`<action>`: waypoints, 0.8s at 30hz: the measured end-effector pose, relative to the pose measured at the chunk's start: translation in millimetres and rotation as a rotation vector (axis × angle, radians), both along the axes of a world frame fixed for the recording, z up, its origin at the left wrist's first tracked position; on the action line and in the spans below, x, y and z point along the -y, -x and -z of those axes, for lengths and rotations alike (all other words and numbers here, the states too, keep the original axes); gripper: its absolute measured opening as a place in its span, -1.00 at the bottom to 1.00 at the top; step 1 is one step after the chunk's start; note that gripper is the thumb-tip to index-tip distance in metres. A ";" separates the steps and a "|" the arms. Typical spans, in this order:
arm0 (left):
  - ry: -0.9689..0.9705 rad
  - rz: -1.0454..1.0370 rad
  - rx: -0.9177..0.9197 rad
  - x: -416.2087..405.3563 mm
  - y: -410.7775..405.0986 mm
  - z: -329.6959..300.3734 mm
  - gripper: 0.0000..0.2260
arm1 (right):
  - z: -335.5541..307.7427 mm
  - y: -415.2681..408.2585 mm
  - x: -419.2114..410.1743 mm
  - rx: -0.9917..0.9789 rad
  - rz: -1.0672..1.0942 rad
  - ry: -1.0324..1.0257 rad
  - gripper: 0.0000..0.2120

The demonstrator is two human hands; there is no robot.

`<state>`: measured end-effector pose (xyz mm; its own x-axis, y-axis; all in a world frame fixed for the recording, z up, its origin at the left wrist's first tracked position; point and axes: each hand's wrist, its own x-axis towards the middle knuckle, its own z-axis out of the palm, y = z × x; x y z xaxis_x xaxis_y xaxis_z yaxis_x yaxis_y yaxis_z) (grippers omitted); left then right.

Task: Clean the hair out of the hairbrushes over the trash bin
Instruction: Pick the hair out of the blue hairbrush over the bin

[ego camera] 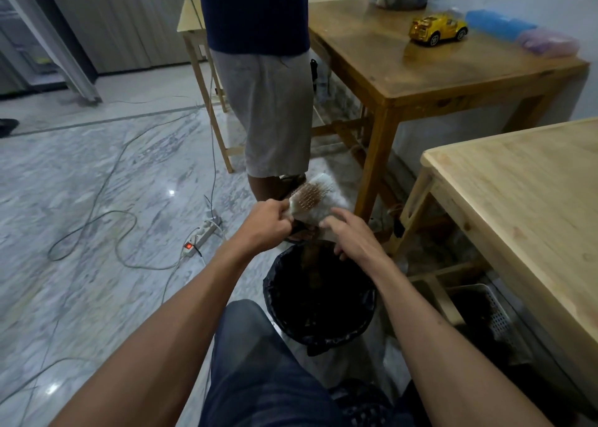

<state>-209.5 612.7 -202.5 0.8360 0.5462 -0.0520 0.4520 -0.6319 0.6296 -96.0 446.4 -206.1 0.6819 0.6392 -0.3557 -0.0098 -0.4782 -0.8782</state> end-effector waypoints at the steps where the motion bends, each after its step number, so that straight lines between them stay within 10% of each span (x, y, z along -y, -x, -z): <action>1: -0.021 0.004 0.007 2.3 -1.5 -2.8 -0.74 | 1.6 0.6 -5.6 -0.067 -0.013 -0.069 -0.46; 5: -0.025 0.023 -0.008 5.9 -2.6 -10.8 -0.71 | 12.6 8.0 -17.0 -0.171 -0.029 -0.236 -0.77; 14: 0.520 -0.339 0.097 -17.4 16.3 1.6 -0.59 | 36.0 15.6 11.0 0.303 -0.057 -0.192 -0.65; 19: 0.494 -0.313 0.088 -22.9 18.7 -2.3 -0.70 | 46.4 13.6 13.6 0.212 -0.056 -0.076 -0.71; 24: 0.245 -0.105 -0.006 -14.5 14.4 -4.2 -0.80 | 28.1 10.5 8.1 0.001 -0.063 0.076 -0.34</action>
